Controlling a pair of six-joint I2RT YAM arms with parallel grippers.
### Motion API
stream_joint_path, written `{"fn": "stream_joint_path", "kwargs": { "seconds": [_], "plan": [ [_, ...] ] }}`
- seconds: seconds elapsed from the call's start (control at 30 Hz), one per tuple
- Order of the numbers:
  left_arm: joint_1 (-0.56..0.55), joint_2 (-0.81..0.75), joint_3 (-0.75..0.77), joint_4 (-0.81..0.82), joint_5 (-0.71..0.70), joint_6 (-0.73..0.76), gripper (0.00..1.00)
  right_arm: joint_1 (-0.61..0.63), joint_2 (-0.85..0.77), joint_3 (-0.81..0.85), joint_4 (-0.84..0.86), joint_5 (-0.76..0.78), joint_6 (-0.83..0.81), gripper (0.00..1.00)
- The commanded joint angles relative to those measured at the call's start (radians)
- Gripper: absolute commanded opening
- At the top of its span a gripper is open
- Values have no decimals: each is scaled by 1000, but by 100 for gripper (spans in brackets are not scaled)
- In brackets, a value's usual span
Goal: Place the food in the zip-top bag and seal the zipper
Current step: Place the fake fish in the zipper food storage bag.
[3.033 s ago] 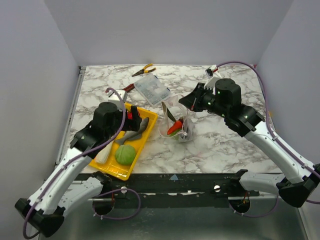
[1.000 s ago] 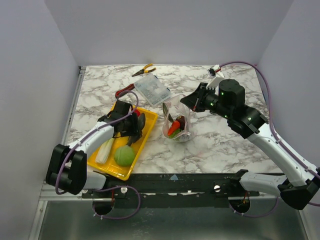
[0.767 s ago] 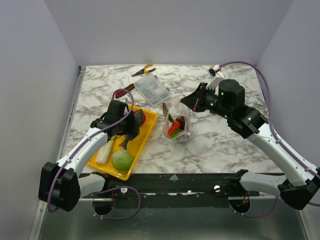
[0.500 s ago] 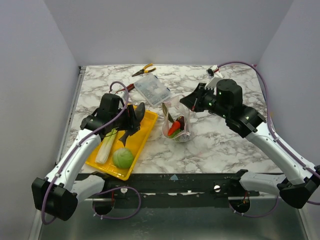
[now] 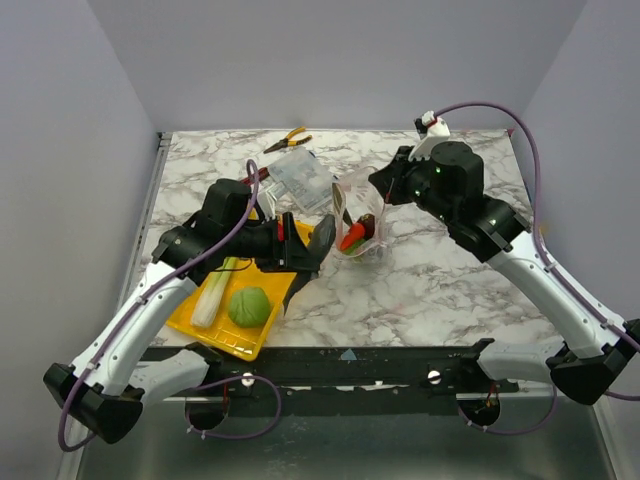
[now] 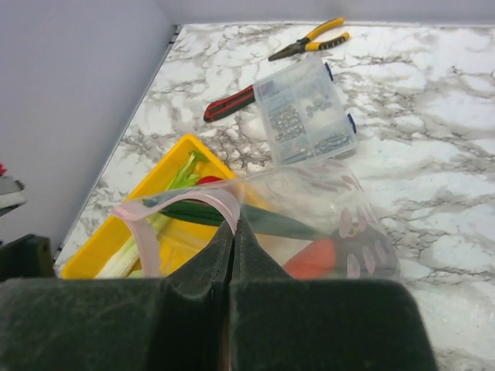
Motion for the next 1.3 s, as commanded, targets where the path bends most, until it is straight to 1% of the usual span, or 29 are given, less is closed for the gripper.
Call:
{"fn": "stream_joint_path", "kwargs": {
  "seconds": [0.0,0.03,0.1,0.17,0.27,0.37,0.5,0.57,0.67,0.8,0.87,0.93,1.17,1.27],
  "plan": [
    [-104,-15,189,-95,-98,-51,0,4,27,65,20,62,-93,1],
    [-135,5,242,-153,-187,-13,0,4,31,64,25,57,-94,1],
    [-189,67,351,-270,-319,44,0,4,38,57,41,34,-88,1],
    [-236,135,438,-370,-424,93,0,3,40,40,60,13,-73,1],
    [-313,247,539,-479,-604,159,0,5,38,24,74,16,-42,1],
    [-373,368,651,-590,-748,204,0,5,44,17,77,14,-14,1],
    [-414,496,805,-743,-974,220,0,10,41,1,77,32,10,1],
    [-421,526,838,-785,-1042,222,0,11,37,-1,73,42,19,1],
    [-424,540,844,-770,-1023,254,0,14,30,-7,76,37,28,1],
    [-423,571,890,-767,-992,273,1,27,30,-24,104,14,44,1],
    [-423,587,922,-775,-994,286,8,38,37,-22,102,16,46,1],
    [-423,605,955,-784,-1001,299,12,43,44,-22,102,15,48,1],
    [-424,678,1045,-798,-1036,330,12,56,46,-39,123,4,74,1],
    [-423,701,1088,-799,-1039,339,14,62,53,-38,121,5,78,1]
  ]
}}
